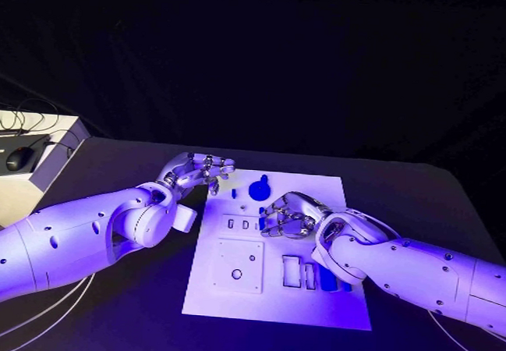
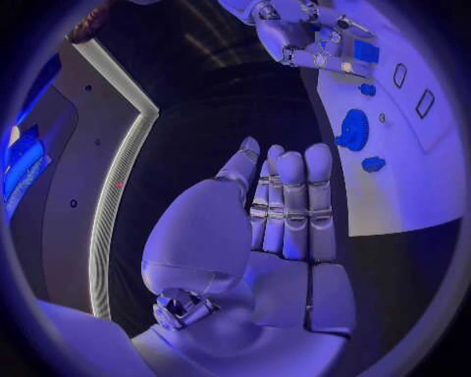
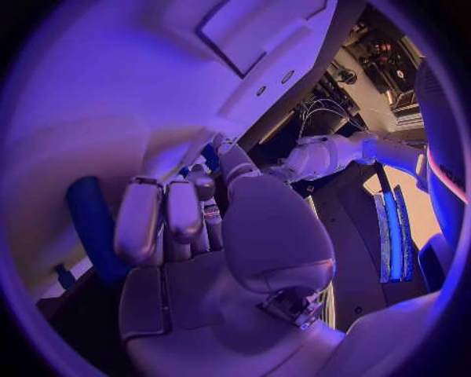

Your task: Assemble the parts on the task board

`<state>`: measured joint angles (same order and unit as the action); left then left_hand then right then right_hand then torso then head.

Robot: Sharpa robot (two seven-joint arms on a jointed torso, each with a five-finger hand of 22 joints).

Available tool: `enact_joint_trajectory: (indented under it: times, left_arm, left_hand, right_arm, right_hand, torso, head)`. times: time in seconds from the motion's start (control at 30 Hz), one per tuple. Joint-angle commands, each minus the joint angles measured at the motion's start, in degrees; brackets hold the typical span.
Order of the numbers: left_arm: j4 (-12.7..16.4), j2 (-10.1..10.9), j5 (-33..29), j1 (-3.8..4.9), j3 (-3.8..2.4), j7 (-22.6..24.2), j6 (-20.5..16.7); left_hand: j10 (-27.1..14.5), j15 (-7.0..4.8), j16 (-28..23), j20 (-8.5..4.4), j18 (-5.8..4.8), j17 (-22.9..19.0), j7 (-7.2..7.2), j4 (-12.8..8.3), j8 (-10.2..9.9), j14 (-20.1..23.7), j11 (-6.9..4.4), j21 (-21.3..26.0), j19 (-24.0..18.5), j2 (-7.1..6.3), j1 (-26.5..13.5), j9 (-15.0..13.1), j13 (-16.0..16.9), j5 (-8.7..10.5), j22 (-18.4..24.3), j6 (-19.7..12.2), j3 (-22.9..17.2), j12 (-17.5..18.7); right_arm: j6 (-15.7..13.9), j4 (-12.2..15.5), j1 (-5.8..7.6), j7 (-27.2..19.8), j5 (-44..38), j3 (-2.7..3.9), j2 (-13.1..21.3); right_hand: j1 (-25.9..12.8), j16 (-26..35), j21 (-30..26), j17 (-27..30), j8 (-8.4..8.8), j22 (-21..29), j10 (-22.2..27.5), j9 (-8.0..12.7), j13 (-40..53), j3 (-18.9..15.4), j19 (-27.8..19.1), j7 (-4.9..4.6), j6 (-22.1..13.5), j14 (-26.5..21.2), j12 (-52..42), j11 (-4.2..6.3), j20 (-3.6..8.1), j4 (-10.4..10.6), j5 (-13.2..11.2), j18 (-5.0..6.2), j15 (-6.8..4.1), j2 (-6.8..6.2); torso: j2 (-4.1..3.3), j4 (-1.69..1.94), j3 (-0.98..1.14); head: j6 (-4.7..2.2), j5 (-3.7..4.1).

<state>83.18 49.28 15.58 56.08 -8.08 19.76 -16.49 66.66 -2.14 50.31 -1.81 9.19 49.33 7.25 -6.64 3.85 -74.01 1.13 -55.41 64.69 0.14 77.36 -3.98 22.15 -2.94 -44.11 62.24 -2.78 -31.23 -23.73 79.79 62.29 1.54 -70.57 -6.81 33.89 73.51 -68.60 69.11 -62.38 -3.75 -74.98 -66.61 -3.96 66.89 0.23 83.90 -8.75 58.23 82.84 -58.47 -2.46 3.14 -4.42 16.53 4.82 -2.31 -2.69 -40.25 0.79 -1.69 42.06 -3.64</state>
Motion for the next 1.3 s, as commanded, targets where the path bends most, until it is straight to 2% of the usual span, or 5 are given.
enact_joint_trajectory:
  times: [0.03, 0.67, 1.0, 1.1, 1.3]
  left_arm:
    - [0.0, -0.1, 0.5, -0.03, -0.03, 0.0, 1.0]
    - [-0.9, -0.3, 5.3, -0.05, -0.03, -5.8, 3.1]
    - [0.6, 0.5, 13.7, 0.24, -0.12, -18.4, 7.2]
    - [1.3, 0.7, 17.1, 0.89, -0.30, -24.5, 9.9]
    - [2.7, -0.1, 22.8, 3.55, -0.52, -39.5, 20.1]
  left_hand:
    - [-0.2, 0.13, 0.1, 0.01, 0.72, 0.0, 0.08, -0.3, 0.2, 0.4, 0.29, 0.2, -0.1, -0.13, 0.1, 0.0, 0.0, 0.05, -0.1, -0.5, 0.2, 0.3]
    - [-5.1, 0.49, 2.6, 0.25, 0.66, 0.8, -0.16, 2.1, 0.6, 1.0, 0.56, 0.1, -0.4, -2.49, -1.3, -0.3, 9.9, 0.21, -0.7, -2.8, 3.4, -12.8]
    - [-2.6, 0.13, 5.6, 0.01, 0.40, 2.2, 0.29, 9.7, 2.8, -1.5, 0.49, -4.7, 3.5, -4.57, -10.5, -0.8, 12.7, -0.02, -5.7, -3.1, 5.1, -17.2]
    - [-1.5, -0.67, 9.4, -0.43, 0.25, 5.6, -0.64, 13.2, 5.9, -4.0, 0.03, -7.8, 5.9, -3.76, -13.2, -1.9, 14.2, -0.01, -8.9, -2.9, 4.9, -18.8]
    - [1.1, -1.55, 14.4, -1.20, -0.58, 11.1, -2.09, 12.7, 11.6, -6.9, -1.54, -11.8, 8.8, -0.71, -11.8, -4.8, 16.1, 0.13, -13.8, -2.1, 4.8, -19.9]
  right_arm:
    - [-1.6, 0.4, 0.04, -6.0, 4.2, 0.06, 1.1]
    - [-7.0, 3.3, 1.17, -21.9, 22.7, 1.10, 6.6]
    - [-6.3, 4.0, 3.47, -23.0, 32.5, 1.70, 9.9]
    - [-5.8, 4.3, 4.36, -22.7, 35.0, 1.81, 11.0]
    - [-4.4, 5.2, 6.04, -20.9, 38.3, 1.91, 14.0]
  right_hand:
    - [-0.3, 0.5, -0.6, 0.3, -0.24, -9.6, 0.6, 0.0, -0.2, -0.9, 2.2, -0.28, -1.4, -0.1, 0.1, -0.22, -0.62, 0.5, -0.2, -0.48, 0.55, -0.57]
    - [-0.9, 0.2, -0.8, -0.2, -0.25, -9.6, 1.9, -0.1, -1.6, -1.4, 2.1, -1.24, -4.9, -0.1, -0.5, -1.08, -1.36, 9.0, -5.6, -0.20, 1.24, -5.42]
    - [-3.8, 0.1, -0.6, -0.3, -0.61, -9.6, 1.6, -0.2, -1.6, -2.6, 2.1, -0.57, -2.9, -0.1, -0.8, -0.62, -1.09, 7.7, -3.3, -0.29, 0.92, -2.51]
    - [-4.9, 0.1, -0.6, -0.3, -1.01, -9.6, 1.2, -0.2, -1.4, -3.2, 2.1, -0.19, -1.9, 0.0, -1.1, -0.35, -0.91, 6.3, -2.1, -0.35, 0.71, -0.88]
    - [-5.2, 1.1, -1.4, 0.7, -2.36, -9.4, 0.4, -0.5, -1.2, -3.6, 2.0, 0.76, 0.4, -0.1, -1.1, 0.40, -0.40, 4.0, 1.9, -0.32, 0.11, 1.98]
  torso:
    - [0.05, -0.01, -0.02]
    - [0.02, -0.04, 0.04]
    - [0.30, -0.14, 0.32]
    - [0.45, -0.15, 0.53]
    - [0.96, -0.19, 1.09]
  head:
    - [-0.09, -0.08]
    - [-0.56, 0.00]
    - [-0.91, 0.05]
    - [-0.98, 0.02]
    - [-0.88, 0.21]
